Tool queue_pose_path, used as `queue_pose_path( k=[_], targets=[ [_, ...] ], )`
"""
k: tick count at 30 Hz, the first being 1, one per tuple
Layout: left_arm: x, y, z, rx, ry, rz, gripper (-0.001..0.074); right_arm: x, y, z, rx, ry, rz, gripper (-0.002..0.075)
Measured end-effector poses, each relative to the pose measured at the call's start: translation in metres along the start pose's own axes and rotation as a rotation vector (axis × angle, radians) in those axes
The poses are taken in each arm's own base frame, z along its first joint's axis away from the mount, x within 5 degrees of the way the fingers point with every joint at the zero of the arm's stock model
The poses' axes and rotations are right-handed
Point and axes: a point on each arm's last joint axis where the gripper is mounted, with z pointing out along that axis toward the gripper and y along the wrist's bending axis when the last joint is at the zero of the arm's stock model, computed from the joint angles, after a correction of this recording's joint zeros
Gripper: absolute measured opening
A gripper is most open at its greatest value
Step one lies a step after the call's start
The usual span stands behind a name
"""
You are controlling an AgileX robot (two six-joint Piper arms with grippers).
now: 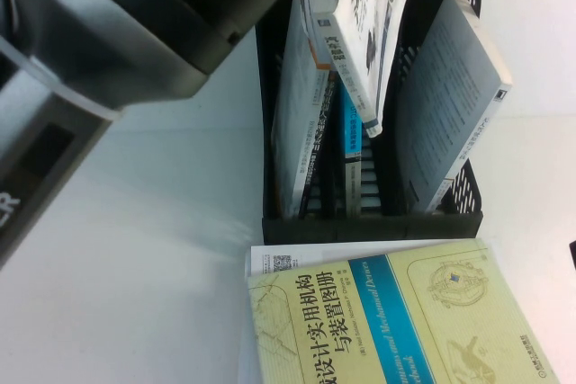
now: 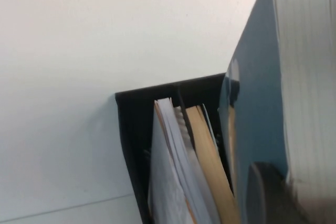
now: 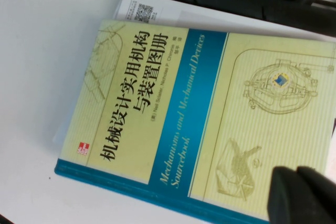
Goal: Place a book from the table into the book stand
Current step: Place the book on the book shelf
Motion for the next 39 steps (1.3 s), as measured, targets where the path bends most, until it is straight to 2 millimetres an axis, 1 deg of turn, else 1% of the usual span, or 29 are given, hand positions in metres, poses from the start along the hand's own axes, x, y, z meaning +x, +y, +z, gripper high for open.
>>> queue_pose_path(
  k=[6,13,15,19,26,33,39],
  targets=[
    [-0.003,0.007,0.004,-0.037,-0.018,-0.004,0.0117,0.0,0.0,0.0,0.0,0.0,0.0,-0.0003],
    [-0.004,0.026,0.027,-0.045,0.055,-0.078,0.0117,0.0,0.0,0.0,0.0,0.0,0.0,-0.0003],
    [-0.002,0.028,0.034,-0.054,0.068,-0.082,0.0117,0.0,0.0,0.0,0.0,0.0,0.0,-0.0003],
    [0.005,0.025,0.048,-0.059,0.103,-0.081,0.0117,0.0,0.0,0.0,-0.002,0.0,0.001,-0.0003],
    [0.024,0.011,0.078,-0.064,0.16,-0.036,0.0117,0.0,0.0,0.0,-0.002,0.0,0.001,-0.0003],
    [0.04,-0.001,0.11,-0.053,0.164,0.021,0.0117,0.0,0.0,0.0,-0.002,0.0,0.001,-0.0003],
    [0.044,0.0,0.123,-0.049,0.161,0.045,0.0117,0.0,0.0,0.0,-0.002,0.0,0.001,-0.0003]
  ],
)
